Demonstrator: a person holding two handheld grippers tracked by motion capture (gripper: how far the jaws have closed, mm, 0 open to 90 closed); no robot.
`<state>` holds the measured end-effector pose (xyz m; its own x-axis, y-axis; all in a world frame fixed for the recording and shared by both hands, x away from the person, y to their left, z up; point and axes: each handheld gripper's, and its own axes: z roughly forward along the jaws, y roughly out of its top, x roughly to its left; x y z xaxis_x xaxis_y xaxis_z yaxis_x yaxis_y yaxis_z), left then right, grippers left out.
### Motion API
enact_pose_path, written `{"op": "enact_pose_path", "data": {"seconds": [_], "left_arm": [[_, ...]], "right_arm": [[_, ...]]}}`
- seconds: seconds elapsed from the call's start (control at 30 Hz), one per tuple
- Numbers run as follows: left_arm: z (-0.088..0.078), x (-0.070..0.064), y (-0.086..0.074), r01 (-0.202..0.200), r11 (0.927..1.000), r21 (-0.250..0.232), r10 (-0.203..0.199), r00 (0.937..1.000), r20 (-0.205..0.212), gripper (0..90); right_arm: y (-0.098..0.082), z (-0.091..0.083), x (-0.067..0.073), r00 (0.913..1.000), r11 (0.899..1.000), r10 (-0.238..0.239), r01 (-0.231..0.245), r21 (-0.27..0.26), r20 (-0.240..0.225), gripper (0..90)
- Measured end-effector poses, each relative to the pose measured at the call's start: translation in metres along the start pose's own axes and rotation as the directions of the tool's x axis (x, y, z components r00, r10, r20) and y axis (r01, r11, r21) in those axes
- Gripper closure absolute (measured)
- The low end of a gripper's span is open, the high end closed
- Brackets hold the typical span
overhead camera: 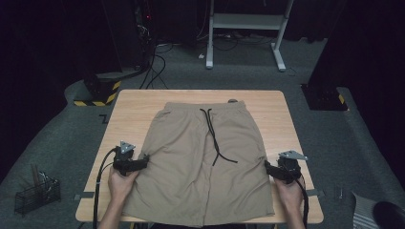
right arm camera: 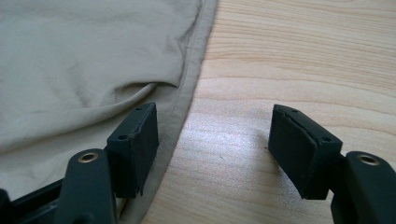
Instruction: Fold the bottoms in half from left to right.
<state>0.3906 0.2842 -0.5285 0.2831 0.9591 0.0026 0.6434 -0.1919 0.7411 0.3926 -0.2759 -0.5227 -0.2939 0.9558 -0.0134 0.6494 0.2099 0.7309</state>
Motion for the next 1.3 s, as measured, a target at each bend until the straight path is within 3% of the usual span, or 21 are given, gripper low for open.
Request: {"op": "enact_pose_path", "data": {"seconds": [0.43, 0.57, 0.93, 1.1, 1.2, 1.3], "left_arm": [[0.0001, 0.0001, 0.0, 0.001, 1.0, -0.001, -0.001, 1.0, 0.001, 21.3], [0.0, -0.0001, 0.0001, 0.0, 1.0, -0.002, 0.0, 1.0, 0.005, 22.1], [0.0012, -0.0024, 0.0012, 0.027, 0.9996, -0.004, -0.027, 0.9996, -0.007, 22.2], [0.0011, 0.0003, 0.0025, 0.051, 0.9987, -0.004, -0.051, 0.9984, 0.025, 19.6], [-0.0022, 0.002, 0.0045, 0.071, 0.9972, -0.026, -0.07, 0.9968, 0.038, 19.3], [-0.0062, 0.0016, 0.0096, 0.075, 0.9962, -0.045, -0.072, 0.9958, 0.057, 19.7]], "right_arm": [[0.0, -0.0001, -0.0002, 1.0, 1.0, 0.001, -0.001, 0.0, -0.002, 33.8], [-0.0001, -0.0004, 0.0002, 0.9999, 1.0, -0.004, 0.004, -0.004, -0.011, 38.6], [0.0001, -0.0004, 0.0017, 0.9999, 1.0, -0.009, 0.009, -0.007, -0.009, 39.6], [0.0, -0.0011, 0.0008, 0.9998, 1.0, 0.009, -0.009, -0.009, -0.016, 42.5], [0.0004, -0.0018, -0.0006, 0.9984, 0.999, 0.038, -0.039, -0.021, -0.041, 43.9], [0.0021, -0.0042, 0.001, 0.9977, 0.998, 0.038, -0.04, -0.05, -0.056, 45.9]]}}
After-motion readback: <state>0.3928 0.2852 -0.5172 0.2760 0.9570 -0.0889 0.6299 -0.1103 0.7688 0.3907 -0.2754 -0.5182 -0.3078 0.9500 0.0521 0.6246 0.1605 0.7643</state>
